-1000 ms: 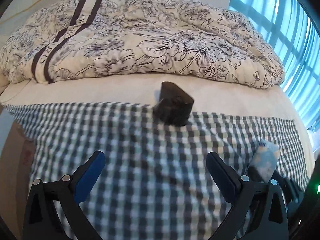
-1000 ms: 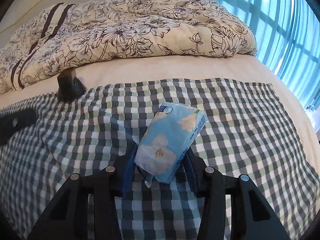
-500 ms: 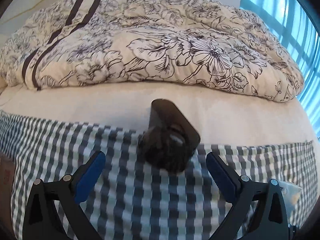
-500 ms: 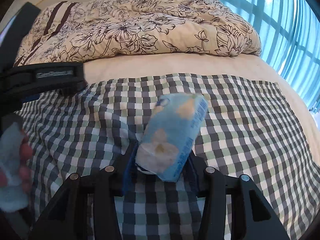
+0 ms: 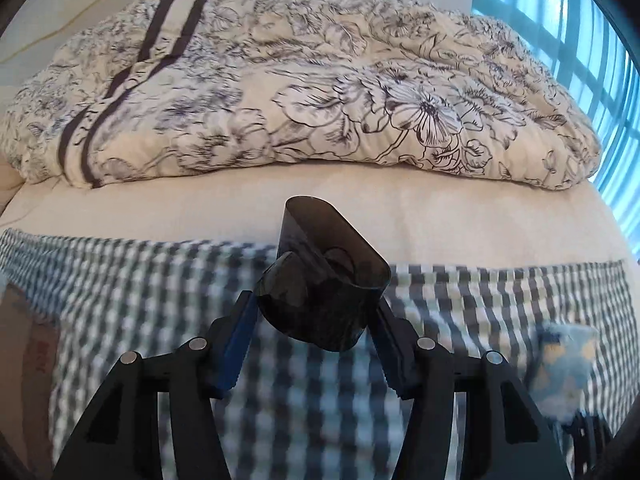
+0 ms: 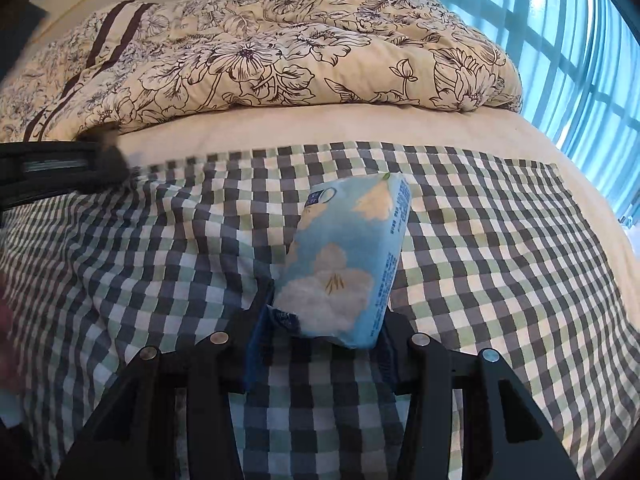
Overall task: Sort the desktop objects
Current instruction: 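Lift the tissue packet with the right tool while the left tool grasps the black object, then carry the tissue packet and black object over the cardboard box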
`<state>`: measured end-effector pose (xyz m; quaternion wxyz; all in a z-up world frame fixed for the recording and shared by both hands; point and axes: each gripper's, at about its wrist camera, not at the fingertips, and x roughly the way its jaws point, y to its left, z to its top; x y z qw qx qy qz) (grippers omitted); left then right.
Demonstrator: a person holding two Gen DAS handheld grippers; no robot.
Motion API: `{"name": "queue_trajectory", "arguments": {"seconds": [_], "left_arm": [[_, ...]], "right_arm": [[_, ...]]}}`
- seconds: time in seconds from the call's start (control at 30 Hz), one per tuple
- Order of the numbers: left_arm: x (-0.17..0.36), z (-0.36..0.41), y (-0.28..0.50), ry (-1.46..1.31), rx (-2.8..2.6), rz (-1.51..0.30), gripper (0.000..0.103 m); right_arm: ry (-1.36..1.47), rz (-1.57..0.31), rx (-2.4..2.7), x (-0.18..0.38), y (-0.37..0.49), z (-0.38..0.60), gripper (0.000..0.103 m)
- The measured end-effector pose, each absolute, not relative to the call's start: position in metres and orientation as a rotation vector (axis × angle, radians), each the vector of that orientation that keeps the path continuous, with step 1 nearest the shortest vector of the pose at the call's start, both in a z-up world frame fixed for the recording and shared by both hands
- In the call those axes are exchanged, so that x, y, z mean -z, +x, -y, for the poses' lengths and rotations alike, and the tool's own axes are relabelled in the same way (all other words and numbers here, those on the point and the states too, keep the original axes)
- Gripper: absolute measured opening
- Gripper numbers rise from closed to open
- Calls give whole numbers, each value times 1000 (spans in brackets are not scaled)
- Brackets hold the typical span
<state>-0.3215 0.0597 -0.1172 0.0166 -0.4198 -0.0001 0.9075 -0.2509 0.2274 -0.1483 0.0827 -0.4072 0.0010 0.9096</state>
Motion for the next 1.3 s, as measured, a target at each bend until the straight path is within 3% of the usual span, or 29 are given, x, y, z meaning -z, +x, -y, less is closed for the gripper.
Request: {"name": "queue_trajectory", "arguments": {"seconds": [0.1,0.2,0.47,0.5,0.57,0.6,0.63,0.87,1.13,1.3], "left_arm": [[105,-47,-304,-1326,-2817,43,56],[90,-40,-273,-1319,-2814,10,42],[70,-16,-215,-1296,-2820,36,42],[70,-13,-211,-1297,-2810,64,44],[73,-11,-206,-1311,-2781,98,68],[75,-11,-206,-1322,-2775,103,90],[77,-11,-203,-1317,-2783,110,95],[99,-14,-206,-1352,-2776,103,95],[126,14,-253,-1424,-2784,258,95],[145,22,-272,-1489,-2756,261,95]], "right_arm": [[-1218,-9,-2718,148,-251,-228,45],[-1213,-27,-2721,140,-248,-230,40],[-1257,-156,-2774,110,-203,-227,37],[-1261,-167,-2780,108,-198,-227,37],[-1263,-163,-2792,103,-187,-225,37],[-1256,-161,-2799,102,-181,-224,37],[-1255,-163,-2804,102,-178,-224,37],[-1301,-162,-2795,106,-157,-225,37],[-1292,-141,-2812,103,-161,-223,37],[-1333,-148,-2809,113,-173,-217,37]]}}
